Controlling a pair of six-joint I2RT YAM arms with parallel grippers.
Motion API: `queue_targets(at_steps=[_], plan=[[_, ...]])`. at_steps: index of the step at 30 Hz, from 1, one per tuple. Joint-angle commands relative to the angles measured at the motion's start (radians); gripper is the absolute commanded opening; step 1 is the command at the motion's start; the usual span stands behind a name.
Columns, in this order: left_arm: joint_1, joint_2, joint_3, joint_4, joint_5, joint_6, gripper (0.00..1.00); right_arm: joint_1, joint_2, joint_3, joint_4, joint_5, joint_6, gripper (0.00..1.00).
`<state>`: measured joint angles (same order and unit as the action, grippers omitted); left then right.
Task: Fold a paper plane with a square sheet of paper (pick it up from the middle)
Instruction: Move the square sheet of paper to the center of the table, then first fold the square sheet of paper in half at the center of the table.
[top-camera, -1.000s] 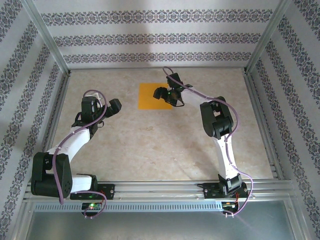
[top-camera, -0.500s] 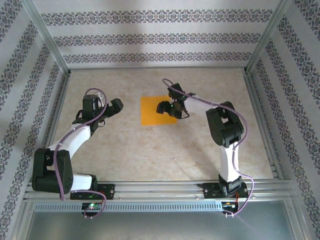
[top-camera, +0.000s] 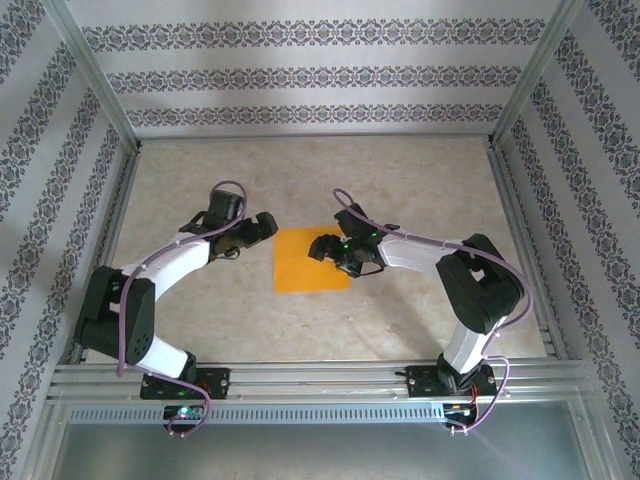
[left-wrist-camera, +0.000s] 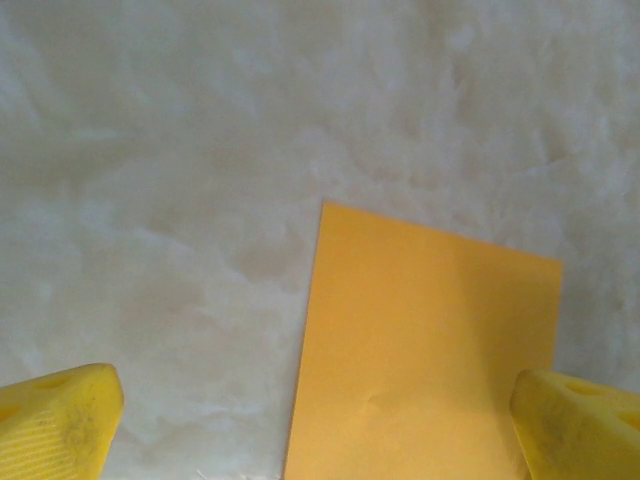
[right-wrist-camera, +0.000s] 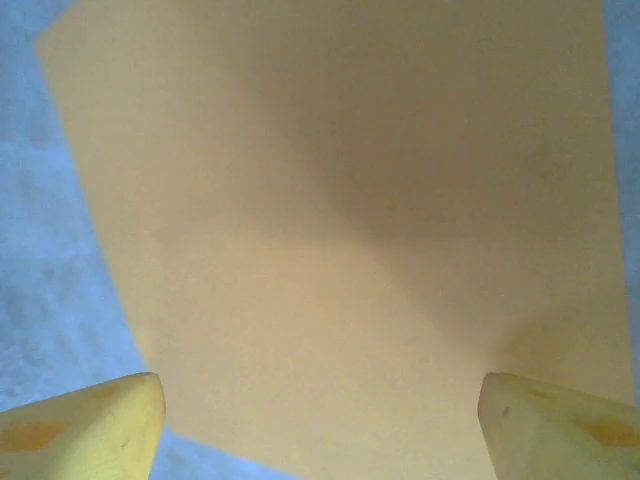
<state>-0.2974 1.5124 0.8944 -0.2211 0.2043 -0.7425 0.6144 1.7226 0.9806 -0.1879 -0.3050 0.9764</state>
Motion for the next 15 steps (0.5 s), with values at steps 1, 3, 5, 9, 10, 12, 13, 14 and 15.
queue_targets(at_steps=[1, 3, 5, 9, 10, 12, 13, 14, 15], plan=[[-0.092, 0.047, 0.093, -0.198, -0.11, -0.086, 0.99, -0.041, -0.134, -0.03, 0.017, 0.016, 0.004, 0.85], [-0.147, 0.08, 0.133, -0.233, -0.128, -0.085, 0.99, -0.089, -0.179, -0.063, 0.0, 0.05, -0.052, 0.88], [-0.191, 0.118, 0.165, -0.238, -0.115, -0.082, 0.99, -0.149, -0.201, -0.096, -0.013, 0.062, -0.126, 0.95], [-0.251, 0.231, 0.274, -0.326, -0.121, -0.081, 0.99, -0.265, -0.203, -0.117, -0.052, 0.07, -0.267, 0.98], [-0.264, 0.265, 0.312, -0.359, -0.125, -0.073, 0.97, -0.289, -0.201, -0.117, -0.057, 0.072, -0.297, 0.98], [-0.295, 0.324, 0.391, -0.423, -0.146, -0.058, 0.96, -0.328, -0.197, -0.117, -0.066, 0.075, -0.334, 0.98], [-0.311, 0.356, 0.436, -0.462, -0.161, -0.047, 0.95, -0.348, -0.195, -0.117, -0.064, 0.07, -0.348, 0.98], [-0.327, 0.39, 0.48, -0.501, -0.174, -0.041, 0.95, -0.364, -0.191, -0.117, -0.063, 0.064, -0.359, 0.98], [-0.337, 0.419, 0.516, -0.53, -0.179, -0.037, 0.95, -0.377, -0.185, -0.116, -0.062, 0.059, -0.366, 0.98]])
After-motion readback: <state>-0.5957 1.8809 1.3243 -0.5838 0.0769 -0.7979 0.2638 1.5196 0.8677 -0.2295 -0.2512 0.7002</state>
